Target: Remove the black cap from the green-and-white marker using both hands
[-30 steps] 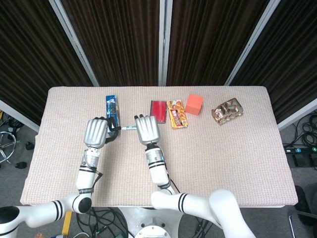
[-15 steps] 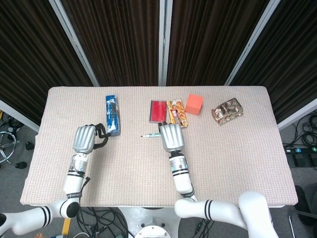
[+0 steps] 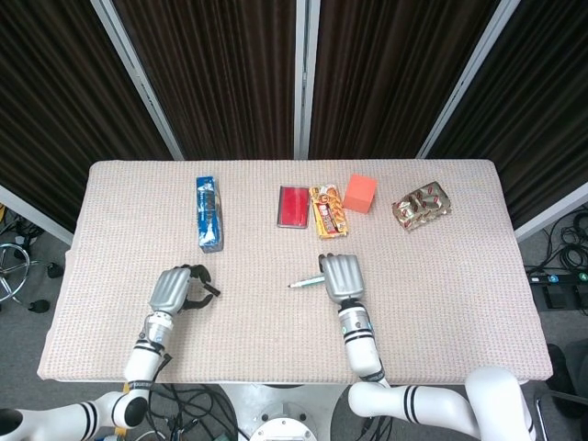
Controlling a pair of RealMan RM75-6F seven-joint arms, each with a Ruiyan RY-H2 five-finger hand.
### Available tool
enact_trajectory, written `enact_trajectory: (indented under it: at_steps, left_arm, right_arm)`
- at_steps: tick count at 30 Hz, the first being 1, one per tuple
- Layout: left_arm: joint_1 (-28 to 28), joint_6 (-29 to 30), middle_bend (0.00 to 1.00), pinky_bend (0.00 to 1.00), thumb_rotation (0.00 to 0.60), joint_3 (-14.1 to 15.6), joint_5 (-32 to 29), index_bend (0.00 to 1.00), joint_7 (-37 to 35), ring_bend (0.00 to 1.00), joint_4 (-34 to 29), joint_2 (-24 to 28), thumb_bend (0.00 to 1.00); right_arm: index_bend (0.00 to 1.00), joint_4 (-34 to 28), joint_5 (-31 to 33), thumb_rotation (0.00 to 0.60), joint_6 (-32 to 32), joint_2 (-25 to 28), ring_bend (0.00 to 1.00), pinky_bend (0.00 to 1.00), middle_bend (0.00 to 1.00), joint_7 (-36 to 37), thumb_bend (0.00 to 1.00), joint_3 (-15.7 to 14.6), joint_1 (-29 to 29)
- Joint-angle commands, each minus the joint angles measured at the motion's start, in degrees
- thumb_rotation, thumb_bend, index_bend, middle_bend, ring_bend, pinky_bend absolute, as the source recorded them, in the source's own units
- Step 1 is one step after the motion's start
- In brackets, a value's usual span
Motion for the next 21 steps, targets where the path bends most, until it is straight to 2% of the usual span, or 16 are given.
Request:
enact_trajectory:
  at_steps: [1,4,7,10,13,15,17,20,21]
  left_arm:
    - [0.0,1.8,0.30,0.24,0.600,-1.1,0.9,0.34,0.0,0.24,1.3,-0.4,0.13]
    - [0.7,4.1,0.29,0.22,0.600,-2.1,1.2,0.33,1.0,0.23,0.9,0.3,0.12]
    - [2.8,8.5,0.29,0.21,0.600,-2.1,2.1,0.33,2.7,0.23,-1.2,2.4,0.11]
    - [7.3,16.3,0.29,0.19,0.600,-1.8,3.0,0.32,4.1,0.22,-4.4,5.4,0.09]
    - [11.2,21.4,0.27,0.18,0.600,-0.5,3.8,0.30,4.9,0.18,-7.1,8.0,0.07]
    - [14.0,25.1,0.25,0.17,0.600,1.4,5.4,0.27,6.2,0.16,-8.1,9.6,0.06]
    - [16.9,28.8,0.23,0.15,0.600,3.6,7.1,0.25,7.6,0.14,-7.8,10.3,0.05]
    - [20.8,32.8,0.21,0.13,0.600,6.1,8.7,0.22,8.2,0.11,-5.5,10.4,0.04]
    - [21.8,33.6,0.21,0.12,0.600,6.7,8.8,0.21,8.3,0.11,-4.4,10.3,0.04]
  right_arm:
    - [0.15,-1.8,0.4,0.600,0.0,1.0,0.33,0.69,0.34,-0.4,0.00,0.6,-0.7]
    - [0.12,-4.8,-1.3,0.600,2.2,2.5,0.27,0.68,0.31,1.2,0.00,0.6,-2.3]
    - [0.12,-9.3,-5.0,0.600,6.1,5.0,0.27,0.68,0.31,3.8,0.00,-0.4,-4.8]
    - [0.13,-15.8,-11.3,0.600,12.7,9.7,0.27,0.65,0.32,6.9,0.00,-3.3,-9.2]
    - [0.13,-20.5,-16.7,0.600,18.0,14.3,0.25,0.61,0.32,9.9,0.00,-7.0,-13.6]
    - [0.13,-23.0,-20.4,0.600,21.5,17.8,0.21,0.55,0.31,12.9,0.00,-10.4,-17.3]
    - [0.13,-23.8,-23.7,0.600,24.0,21.1,0.13,0.43,0.26,16.1,0.00,-14.4,-21.0]
    - [0.09,-21.8,-26.8,0.600,26.1,24.1,0.01,0.21,0.14,20.7,0.00,-19.8,-26.0]
    - [0.07,-20.6,-27.6,0.600,26.6,24.5,0.00,0.18,0.12,22.4,0.00,-21.1,-27.4]
